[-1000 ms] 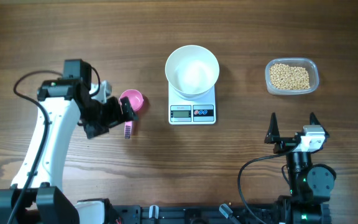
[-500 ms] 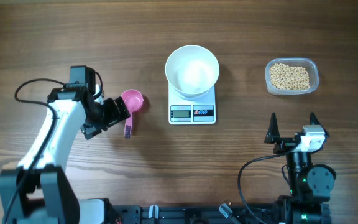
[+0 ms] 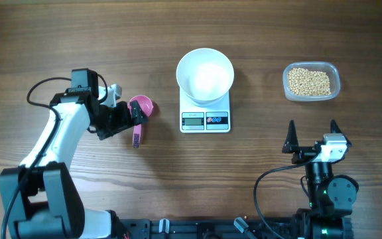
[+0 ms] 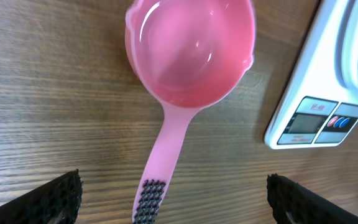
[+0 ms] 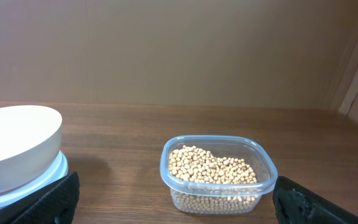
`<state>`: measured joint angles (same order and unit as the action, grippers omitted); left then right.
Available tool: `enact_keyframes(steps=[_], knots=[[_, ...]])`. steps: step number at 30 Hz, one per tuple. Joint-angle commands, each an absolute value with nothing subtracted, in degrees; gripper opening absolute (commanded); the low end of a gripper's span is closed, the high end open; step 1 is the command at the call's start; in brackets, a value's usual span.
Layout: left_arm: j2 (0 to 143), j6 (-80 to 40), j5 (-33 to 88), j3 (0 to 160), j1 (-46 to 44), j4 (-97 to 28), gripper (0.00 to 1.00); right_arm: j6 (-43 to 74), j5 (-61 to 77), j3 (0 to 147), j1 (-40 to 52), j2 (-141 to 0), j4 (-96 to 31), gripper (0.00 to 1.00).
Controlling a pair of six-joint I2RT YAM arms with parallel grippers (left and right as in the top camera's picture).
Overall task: Scoop item into bowl and weigh 150g on scale
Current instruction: 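Close the left gripper on the pink scoop and lift it, then raise the scoop above the bowl and bring the right gripper toward it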
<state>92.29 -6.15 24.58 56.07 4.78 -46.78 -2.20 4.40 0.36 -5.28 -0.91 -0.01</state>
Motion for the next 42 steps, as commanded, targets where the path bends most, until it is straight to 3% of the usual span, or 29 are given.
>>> enact_keyframes(steps=[1,10,15,23,28,42], knots=[[96.1,-4.0,26.4,55.2,4.9,-46.6,1.00,-1.4,3.4,0.3,-5.0,-0.8,0.0,1.00],[102.2,-3.2,31.1,55.0,5.0,-41.3,1.00,-1.4,3.4,0.3,-5.0,-0.8,0.0,1.00],[103.7,-3.2,32.1,55.0,5.0,-39.1,0.85,-1.4,3.4,0.3,-5.0,-0.8,0.0,1.00],[104.8,-3.2,32.1,55.0,5.0,-37.0,0.47,-1.4,3.4,0.3,-5.0,-0.8,0.0,1.00],[104.8,-3.2,32.1,55.0,5.0,-36.8,0.30,-1.4,3.4,0.3,-5.0,-0.8,0.0,1.00],[104.8,-3.5,36.0,55.1,5.0,-37.9,0.19,-1.4,3.4,0.3,-5.0,-0.8,0.0,1.00]])
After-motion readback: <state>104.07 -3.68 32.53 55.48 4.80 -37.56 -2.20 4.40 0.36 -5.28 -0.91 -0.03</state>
